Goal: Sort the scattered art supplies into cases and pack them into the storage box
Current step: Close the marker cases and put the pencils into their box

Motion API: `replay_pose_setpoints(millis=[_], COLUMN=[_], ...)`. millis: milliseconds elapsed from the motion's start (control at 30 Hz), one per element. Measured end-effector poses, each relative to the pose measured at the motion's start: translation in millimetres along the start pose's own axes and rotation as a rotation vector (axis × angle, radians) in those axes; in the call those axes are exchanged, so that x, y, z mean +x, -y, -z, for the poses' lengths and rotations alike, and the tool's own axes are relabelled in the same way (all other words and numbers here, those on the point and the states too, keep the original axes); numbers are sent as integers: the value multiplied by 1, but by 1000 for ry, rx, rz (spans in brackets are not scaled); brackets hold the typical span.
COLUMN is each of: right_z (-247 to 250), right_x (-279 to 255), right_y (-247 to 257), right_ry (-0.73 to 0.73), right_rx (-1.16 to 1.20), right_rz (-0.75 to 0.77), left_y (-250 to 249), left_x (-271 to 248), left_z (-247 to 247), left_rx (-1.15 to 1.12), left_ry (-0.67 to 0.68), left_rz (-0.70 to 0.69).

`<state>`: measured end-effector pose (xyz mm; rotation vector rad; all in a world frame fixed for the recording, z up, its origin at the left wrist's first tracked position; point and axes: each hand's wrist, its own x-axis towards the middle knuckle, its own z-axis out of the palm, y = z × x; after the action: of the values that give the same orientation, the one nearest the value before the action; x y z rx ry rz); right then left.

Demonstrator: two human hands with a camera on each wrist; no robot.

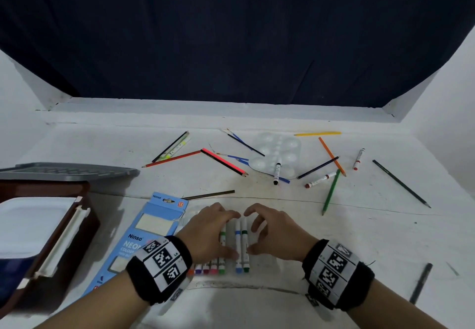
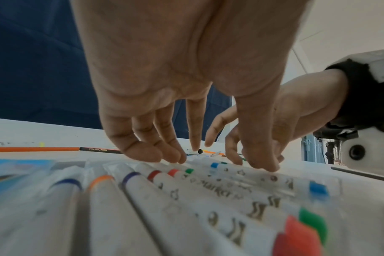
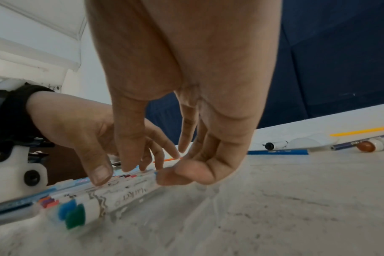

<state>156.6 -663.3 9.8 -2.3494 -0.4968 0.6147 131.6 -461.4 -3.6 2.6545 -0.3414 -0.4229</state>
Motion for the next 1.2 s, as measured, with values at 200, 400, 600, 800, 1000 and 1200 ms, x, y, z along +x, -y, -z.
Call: replay_pose_setpoints(millis=[200,400,600,800,1000,1200], right_z=[-3,-5,-13,-10,-13,-7], right_x=[-2,0,4,12,11,-6], right_y=[12,19,14,8,2,-10], right_ry=[27,62,-22,-2,-25,-232], right_rx=[-225,-323,-415,-427,-410,-129], right_rz=[94,64,36,0,11,84], left_y=[4,0,-3,-4,-9,-11], left_x=[8,12,11,12,16,17], left_z=[-3,-3,-5,-2,3,11], left_rx=[170,219,265,261,307,266], left_ry=[8,-2,-37,-8,41,107], left_rz=[25,30,36,45,53,53])
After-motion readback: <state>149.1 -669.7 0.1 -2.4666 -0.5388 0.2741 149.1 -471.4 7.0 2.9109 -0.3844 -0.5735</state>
